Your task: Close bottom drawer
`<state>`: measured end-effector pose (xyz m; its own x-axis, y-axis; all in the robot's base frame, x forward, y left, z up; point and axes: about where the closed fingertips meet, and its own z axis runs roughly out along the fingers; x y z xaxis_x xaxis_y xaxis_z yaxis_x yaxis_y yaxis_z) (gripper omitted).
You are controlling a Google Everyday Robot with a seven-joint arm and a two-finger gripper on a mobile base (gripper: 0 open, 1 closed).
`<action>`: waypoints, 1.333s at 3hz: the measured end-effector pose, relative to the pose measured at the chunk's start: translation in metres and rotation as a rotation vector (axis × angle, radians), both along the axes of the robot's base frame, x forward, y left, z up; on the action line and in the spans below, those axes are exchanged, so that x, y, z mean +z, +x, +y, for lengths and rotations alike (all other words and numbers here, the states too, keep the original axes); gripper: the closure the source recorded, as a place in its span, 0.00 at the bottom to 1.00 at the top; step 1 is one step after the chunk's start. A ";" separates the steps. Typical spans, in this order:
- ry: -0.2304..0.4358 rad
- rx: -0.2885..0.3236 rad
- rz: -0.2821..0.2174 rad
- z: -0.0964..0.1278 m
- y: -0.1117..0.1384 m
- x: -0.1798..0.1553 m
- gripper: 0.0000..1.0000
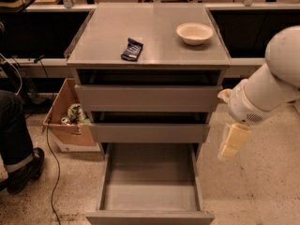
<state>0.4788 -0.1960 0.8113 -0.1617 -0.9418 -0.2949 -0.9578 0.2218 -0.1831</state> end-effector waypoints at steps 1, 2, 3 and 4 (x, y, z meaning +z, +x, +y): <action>0.045 0.033 0.010 -0.001 0.010 -0.064 0.00; 0.069 0.034 0.057 -0.003 0.013 -0.117 0.00; 0.069 0.034 0.057 -0.003 0.013 -0.117 0.00; 0.091 0.044 0.075 -0.004 0.010 -0.141 0.00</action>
Offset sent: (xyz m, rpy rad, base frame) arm 0.0166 -0.0091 -0.1753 0.0901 0.1135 0.0182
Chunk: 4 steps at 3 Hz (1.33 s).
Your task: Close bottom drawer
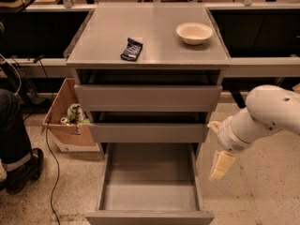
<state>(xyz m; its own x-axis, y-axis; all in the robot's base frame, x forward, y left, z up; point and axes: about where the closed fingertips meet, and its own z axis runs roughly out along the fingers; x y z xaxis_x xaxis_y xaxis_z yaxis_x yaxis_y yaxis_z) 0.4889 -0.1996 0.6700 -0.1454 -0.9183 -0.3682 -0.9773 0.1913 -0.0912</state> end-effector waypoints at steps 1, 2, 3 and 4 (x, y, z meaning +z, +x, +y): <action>0.051 0.026 0.010 0.003 -0.003 -0.045 0.00; 0.116 0.068 0.014 0.004 -0.001 -0.110 0.00; 0.156 0.091 0.026 0.003 0.000 -0.153 0.00; 0.202 0.134 0.047 0.012 -0.002 -0.202 0.00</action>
Offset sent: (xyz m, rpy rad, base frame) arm 0.0007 0.0034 -0.1553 0.1628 0.0182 0.0964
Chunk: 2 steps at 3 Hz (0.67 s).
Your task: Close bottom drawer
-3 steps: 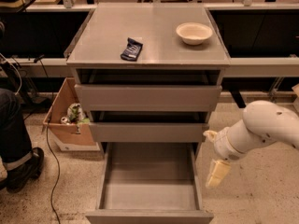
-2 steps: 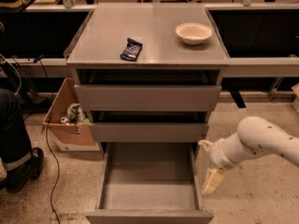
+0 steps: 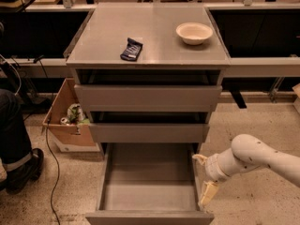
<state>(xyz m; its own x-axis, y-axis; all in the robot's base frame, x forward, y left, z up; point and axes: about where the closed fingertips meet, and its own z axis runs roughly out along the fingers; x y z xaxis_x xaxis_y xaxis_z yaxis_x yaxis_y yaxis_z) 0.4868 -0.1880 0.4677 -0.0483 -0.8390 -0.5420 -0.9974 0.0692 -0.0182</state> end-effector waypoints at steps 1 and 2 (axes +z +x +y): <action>0.000 0.000 0.000 0.000 0.000 0.000 0.00; 0.015 -0.001 -0.003 0.000 -0.002 -0.017 0.00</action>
Offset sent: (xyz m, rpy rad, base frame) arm -0.0039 -0.0028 -0.0382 0.0320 -0.0142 -0.0085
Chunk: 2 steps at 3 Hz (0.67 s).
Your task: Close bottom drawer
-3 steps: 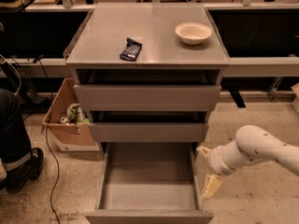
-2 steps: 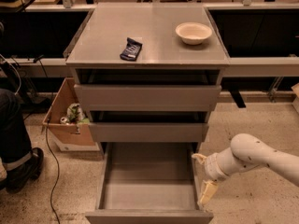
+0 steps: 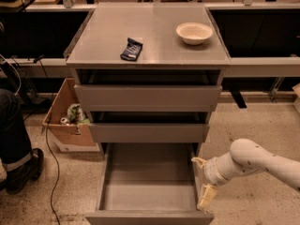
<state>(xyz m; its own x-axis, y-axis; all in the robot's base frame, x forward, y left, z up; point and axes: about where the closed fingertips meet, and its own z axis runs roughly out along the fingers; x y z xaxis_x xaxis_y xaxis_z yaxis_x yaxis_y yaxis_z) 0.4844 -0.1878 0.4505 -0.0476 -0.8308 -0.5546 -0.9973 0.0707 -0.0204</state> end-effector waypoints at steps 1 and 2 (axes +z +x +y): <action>0.018 0.004 -0.007 -0.003 0.000 -0.026 0.00; 0.042 0.018 -0.006 -0.005 0.000 -0.058 0.00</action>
Offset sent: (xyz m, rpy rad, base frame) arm 0.0013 -0.0106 -0.0949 0.0683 -0.0126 0.0309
